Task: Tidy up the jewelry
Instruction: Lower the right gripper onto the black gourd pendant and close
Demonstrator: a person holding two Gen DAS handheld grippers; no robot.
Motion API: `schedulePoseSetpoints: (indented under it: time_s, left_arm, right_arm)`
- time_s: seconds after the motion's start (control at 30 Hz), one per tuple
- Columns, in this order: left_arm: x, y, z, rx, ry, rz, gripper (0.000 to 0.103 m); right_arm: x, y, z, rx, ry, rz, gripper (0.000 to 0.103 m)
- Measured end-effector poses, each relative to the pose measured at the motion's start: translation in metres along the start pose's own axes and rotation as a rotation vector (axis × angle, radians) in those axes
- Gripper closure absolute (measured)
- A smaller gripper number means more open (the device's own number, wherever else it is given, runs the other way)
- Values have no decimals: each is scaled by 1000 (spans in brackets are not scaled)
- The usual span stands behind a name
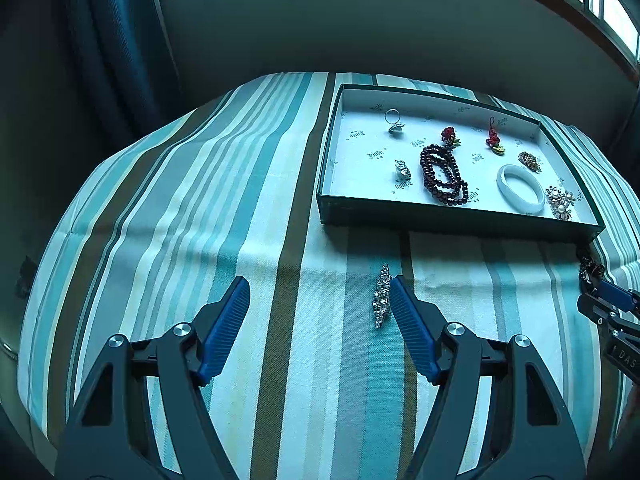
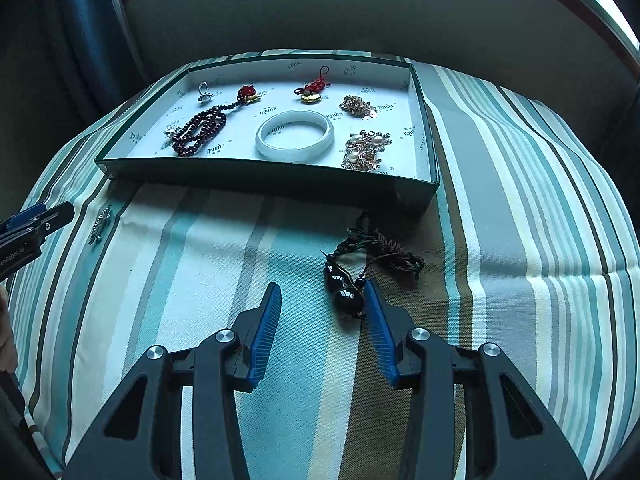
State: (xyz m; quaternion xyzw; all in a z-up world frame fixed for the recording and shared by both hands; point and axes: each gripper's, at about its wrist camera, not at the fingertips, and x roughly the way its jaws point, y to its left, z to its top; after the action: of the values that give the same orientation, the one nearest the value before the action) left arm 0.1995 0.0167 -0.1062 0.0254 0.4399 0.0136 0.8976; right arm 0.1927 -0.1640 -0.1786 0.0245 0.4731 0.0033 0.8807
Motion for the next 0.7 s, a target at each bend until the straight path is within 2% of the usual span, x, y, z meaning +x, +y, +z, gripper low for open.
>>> schedulePoseSetpoints:
  time_s: [0.07,0.3,0.7]
  left_arm:
    - [1,0,-1,1,3,0,31]
    - [4,-5,-4,14,13,-6,31]
    - [15,-16,-7,45,36,-38,31]
  right_arm:
    - [1,1,0,-12,-2,-14,69]
    - [6,2,-1,-22,9,-8,86]
    - [1,0,2,-4,-19,-2,86]
